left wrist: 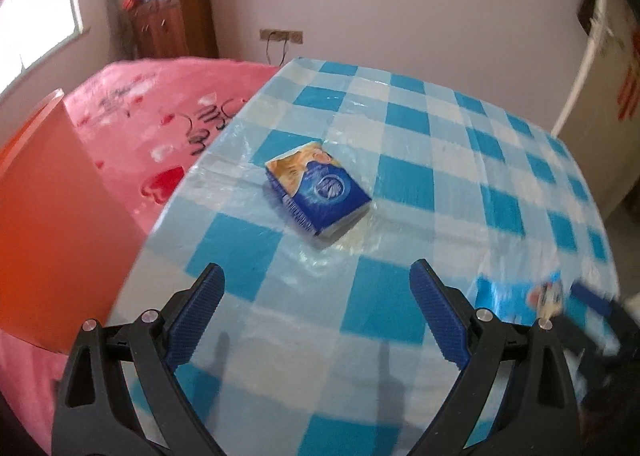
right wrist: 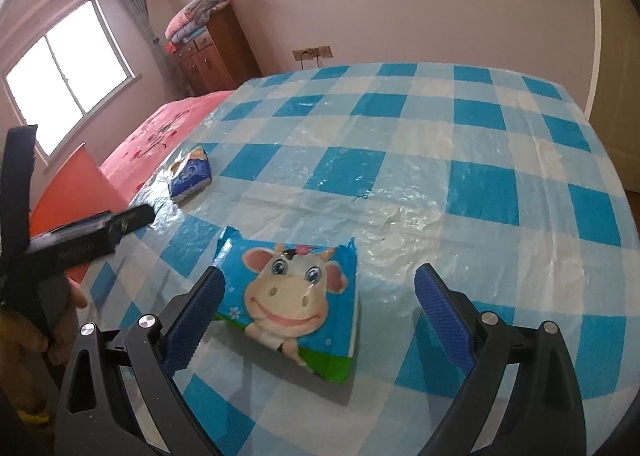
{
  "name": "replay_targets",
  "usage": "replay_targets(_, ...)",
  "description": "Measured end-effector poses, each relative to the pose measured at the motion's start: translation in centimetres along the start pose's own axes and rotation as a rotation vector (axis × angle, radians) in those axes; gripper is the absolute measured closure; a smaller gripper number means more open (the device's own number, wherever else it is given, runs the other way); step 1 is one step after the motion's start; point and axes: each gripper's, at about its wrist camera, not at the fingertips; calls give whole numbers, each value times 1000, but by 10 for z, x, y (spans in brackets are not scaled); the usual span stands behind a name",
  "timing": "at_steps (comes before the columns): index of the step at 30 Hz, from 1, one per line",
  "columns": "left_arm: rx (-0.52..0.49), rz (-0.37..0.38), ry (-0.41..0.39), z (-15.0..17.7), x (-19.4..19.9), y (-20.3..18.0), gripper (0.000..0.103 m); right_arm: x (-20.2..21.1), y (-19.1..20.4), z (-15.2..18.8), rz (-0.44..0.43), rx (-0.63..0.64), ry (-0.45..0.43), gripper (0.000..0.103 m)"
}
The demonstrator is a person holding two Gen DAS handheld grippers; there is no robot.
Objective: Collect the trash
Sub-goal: 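Grasp the blue Vinda tissue pack with the left gripper while the right grasps the cow wipes pack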
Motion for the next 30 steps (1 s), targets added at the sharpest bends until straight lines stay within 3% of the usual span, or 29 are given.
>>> replay_targets(5,66,-23,19,-16,-21,-9,9,-6,-6,1,-75,-42,34,8)
replay_targets(18,56,-97,48,-40,-57,-21,9,-16,27,17,-156,23,123,8)
replay_targets(25,37,-118,57,-45,-70,-23,10,-15,62,32,-310,88,190,8)
replay_targets(30,26,-122,53,-45,-74,-23,12,-3,57,25,-242,126,117,8)
Point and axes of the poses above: each gripper's, at about its wrist camera, not at the fingertips, and x roughly against the way its jaws point, y to its left, z to its underside, and after that the axes turned 15 degrees about -z, right-handed
